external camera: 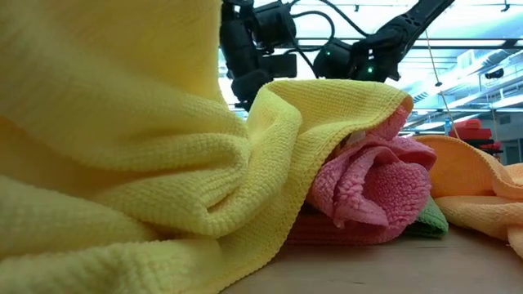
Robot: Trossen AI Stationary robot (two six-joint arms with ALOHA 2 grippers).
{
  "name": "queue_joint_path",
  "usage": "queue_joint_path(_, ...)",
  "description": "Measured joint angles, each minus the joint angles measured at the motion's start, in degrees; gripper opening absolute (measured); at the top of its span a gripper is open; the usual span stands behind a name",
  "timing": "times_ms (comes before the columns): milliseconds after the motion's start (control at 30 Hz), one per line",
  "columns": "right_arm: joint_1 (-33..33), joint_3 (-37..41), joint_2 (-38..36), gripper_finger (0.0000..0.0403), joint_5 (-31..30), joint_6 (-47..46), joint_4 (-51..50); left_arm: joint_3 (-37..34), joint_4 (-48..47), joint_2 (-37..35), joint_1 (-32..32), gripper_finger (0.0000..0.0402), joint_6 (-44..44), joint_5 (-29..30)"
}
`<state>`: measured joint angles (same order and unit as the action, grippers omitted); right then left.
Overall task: Fold microfiber towels
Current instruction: Fold the orange microfiber towel
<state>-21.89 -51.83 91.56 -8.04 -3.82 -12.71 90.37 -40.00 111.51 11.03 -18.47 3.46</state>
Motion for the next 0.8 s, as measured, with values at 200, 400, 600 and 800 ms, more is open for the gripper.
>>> queue_joint_path(200, -2.24, 3.84, 1.48, 0.0179, -0.21, -4.68, 2.96, 0.0, -2.42, -1.85, 0.03, 0.0075, 1.78, 0.0)
queue_joint_path(400, -5.61, 6.75, 2.64, 0.0178, 0.69, -4.87, 5.36, 0.04, -2.45, -2.65, 0.0, 0.0079, 2.38, -0.03)
queue_joint_path(600, -9.52, 6.41, 6.0, 0.0177, 9.49, 1.62, 5.18, 0.01, -3.26, -3.42, -0.36, 0.0072, 2.81, -0.08)
queue_joint_path(800, -12.06, 5.25, 5.69, 0.0166, 15.85, 25.27, 0.02, 0.01, -2.71, -4.59, -1.17, 0.0075, 2.57, -0.09)
